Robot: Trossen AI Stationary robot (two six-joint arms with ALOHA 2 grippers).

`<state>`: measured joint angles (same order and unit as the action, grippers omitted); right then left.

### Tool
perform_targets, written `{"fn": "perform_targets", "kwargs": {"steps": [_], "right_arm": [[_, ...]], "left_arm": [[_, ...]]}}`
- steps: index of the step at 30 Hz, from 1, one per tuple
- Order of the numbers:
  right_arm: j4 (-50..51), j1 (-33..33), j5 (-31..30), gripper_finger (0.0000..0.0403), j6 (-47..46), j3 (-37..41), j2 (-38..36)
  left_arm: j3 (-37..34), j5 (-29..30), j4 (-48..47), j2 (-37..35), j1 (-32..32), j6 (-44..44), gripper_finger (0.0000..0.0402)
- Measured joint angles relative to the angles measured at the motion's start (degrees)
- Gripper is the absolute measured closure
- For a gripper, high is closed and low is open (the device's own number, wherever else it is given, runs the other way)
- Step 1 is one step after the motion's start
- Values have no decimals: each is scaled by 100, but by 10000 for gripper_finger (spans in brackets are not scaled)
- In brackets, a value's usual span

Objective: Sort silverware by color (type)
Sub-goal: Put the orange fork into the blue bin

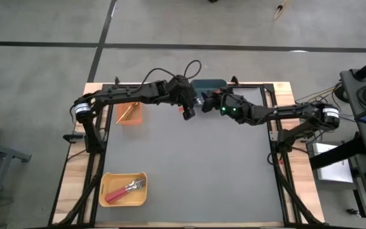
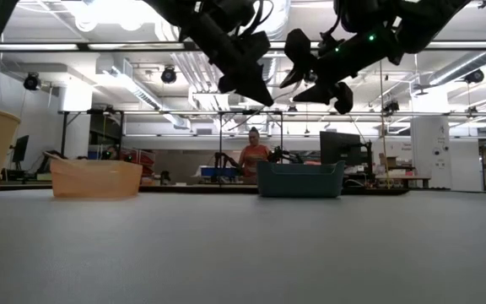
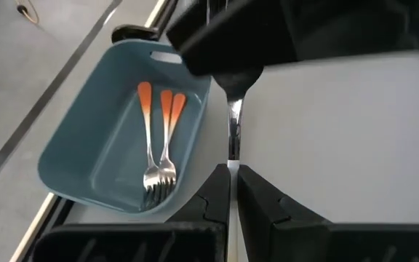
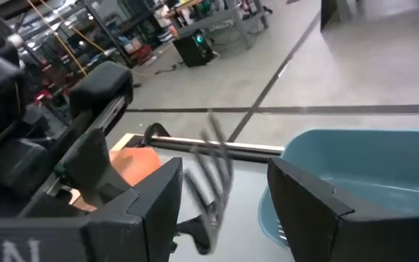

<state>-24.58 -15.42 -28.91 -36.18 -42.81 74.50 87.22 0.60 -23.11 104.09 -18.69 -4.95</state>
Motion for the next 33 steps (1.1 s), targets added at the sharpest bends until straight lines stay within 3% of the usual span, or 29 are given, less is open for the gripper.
{"fn": "perform_targets", "kwargs": {"steps": [6,15,25,33], "right_arm": [[-195,6,-43,238,183,0,205],[-429,80,-67,384,699,-9,200],[-36,70,722,393,1386,-7,-195],[2038,79,835,395,1857,-316,-642]], "left_arm": [[2,35,76,0,3,13,401],[2,36,185,11,-5,-14,401],[9,-124,167,11,14,-181,388],[9,-872,37,7,-7,-443,347]]}}
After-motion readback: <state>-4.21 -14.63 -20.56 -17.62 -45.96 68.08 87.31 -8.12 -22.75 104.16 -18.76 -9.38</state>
